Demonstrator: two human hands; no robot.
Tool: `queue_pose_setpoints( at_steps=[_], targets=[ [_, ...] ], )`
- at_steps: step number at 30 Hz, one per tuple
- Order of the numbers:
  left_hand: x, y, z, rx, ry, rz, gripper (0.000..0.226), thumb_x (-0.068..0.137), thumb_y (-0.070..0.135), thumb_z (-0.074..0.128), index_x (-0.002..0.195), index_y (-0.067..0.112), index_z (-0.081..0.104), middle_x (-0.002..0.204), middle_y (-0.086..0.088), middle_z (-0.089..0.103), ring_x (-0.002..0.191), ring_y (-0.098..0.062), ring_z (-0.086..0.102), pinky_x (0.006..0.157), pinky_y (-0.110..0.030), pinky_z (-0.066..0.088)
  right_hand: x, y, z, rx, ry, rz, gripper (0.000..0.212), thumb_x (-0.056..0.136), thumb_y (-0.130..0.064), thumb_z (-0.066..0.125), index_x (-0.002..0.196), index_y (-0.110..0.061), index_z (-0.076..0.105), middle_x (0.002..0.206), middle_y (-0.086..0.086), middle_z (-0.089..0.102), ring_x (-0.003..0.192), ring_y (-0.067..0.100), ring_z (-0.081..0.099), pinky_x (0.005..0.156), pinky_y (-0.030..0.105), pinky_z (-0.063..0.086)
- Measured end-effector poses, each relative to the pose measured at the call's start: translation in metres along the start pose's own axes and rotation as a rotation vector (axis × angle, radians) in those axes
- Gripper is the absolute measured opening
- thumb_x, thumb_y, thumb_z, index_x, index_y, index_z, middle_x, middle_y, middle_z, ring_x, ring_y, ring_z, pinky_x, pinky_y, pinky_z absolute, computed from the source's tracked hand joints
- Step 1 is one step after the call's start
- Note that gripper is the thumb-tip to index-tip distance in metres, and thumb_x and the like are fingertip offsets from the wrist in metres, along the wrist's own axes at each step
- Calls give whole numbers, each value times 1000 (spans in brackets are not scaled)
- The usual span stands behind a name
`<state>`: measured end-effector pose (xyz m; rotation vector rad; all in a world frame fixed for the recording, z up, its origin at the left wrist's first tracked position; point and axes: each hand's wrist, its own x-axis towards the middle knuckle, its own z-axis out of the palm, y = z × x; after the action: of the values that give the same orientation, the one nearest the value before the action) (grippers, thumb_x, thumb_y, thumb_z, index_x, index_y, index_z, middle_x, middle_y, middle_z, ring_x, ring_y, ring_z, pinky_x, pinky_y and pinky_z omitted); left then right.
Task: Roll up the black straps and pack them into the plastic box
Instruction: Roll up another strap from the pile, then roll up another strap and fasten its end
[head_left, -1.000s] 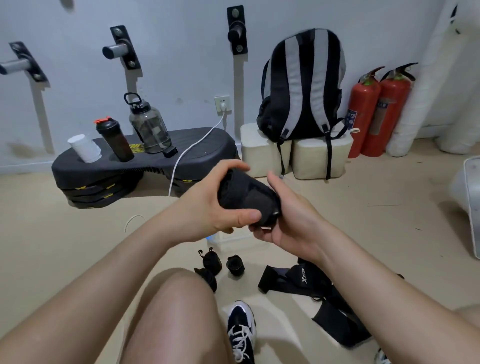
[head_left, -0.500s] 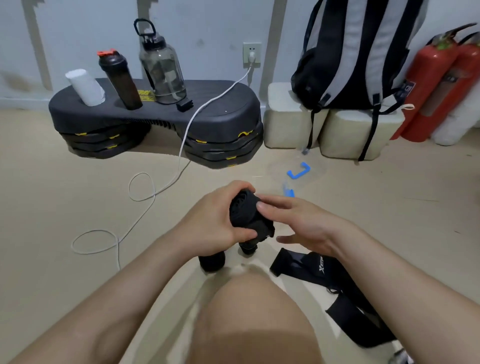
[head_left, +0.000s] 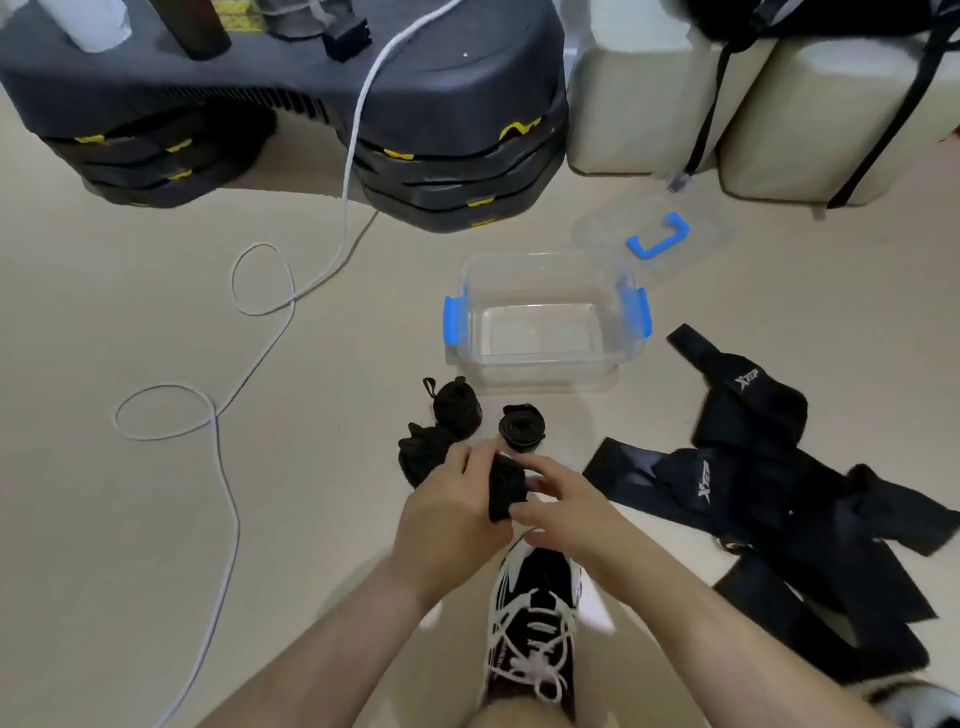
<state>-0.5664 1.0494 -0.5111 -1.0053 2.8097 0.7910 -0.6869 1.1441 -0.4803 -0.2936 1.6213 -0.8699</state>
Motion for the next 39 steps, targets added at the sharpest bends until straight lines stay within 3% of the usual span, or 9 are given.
queue_pose_setpoints(
  at_steps=[7,11,12,14,25,29,32,34,39],
  targets=[
    [34,-21,56,127,-141,-170,55,94,27,55,144,19,32,134,-5,40,84,-29,65,59,-33,42,53,36,10,169,49,85,68,66,-25,60,134,-29,57,117,5,69,109,28,65,101,49,51],
    [41,-21,60,142,-108,-216,54,94,32,56,142,20,35,128,-6,43,81,-34,65,58,-33,38,56,31,16,234,26,137,49,91,-5,57,138,-17,53,110,9,65,96,25,57,107,56,40],
    [42,-22,59,164,-103,-237,54,94,35,56,142,20,36,128,-6,44,84,-35,66,58,-33,38,58,32,15,238,22,144,49,95,-3,53,141,-19,50,109,5,63,96,11,40,108,55,38],
    [42,-23,57,209,-105,-272,53,94,37,57,140,18,37,130,-6,44,86,-36,67,59,-33,38,62,35,15,234,14,146,53,98,-5,52,147,-25,43,111,-11,63,126,30,54,108,51,40],
    [51,-36,53,-68,-71,-153,49,83,26,66,130,21,53,118,0,63,106,-25,62,84,-39,51,55,37,9,128,176,28,49,96,-2,51,141,-22,51,124,-1,59,111,14,58,99,31,47],
    [46,-37,61,-14,9,-88,64,82,11,63,143,18,44,137,-3,51,103,-35,64,72,-45,55,54,44,10,24,140,53,53,97,-7,50,146,-27,44,120,-4,59,110,20,60,77,21,49],
    [43,-39,63,-17,42,-117,66,81,10,67,143,18,45,137,-4,50,101,-37,65,70,-47,56,56,49,11,-4,131,50,55,98,-10,51,148,-31,41,141,0,47,107,3,53,98,28,48],
    [43,-39,63,-20,44,-126,64,81,10,67,142,18,47,135,-4,51,99,-37,65,70,-46,56,59,52,11,5,132,57,55,98,-9,51,148,-30,41,134,-1,47,94,1,55,98,32,48],
    [44,-39,63,-83,-8,-113,70,79,5,66,144,20,44,138,-6,46,104,-36,63,76,-47,56,60,60,8,-35,118,50,55,98,-9,50,149,-27,41,131,-7,44,113,9,50,101,30,46]
  ],
)
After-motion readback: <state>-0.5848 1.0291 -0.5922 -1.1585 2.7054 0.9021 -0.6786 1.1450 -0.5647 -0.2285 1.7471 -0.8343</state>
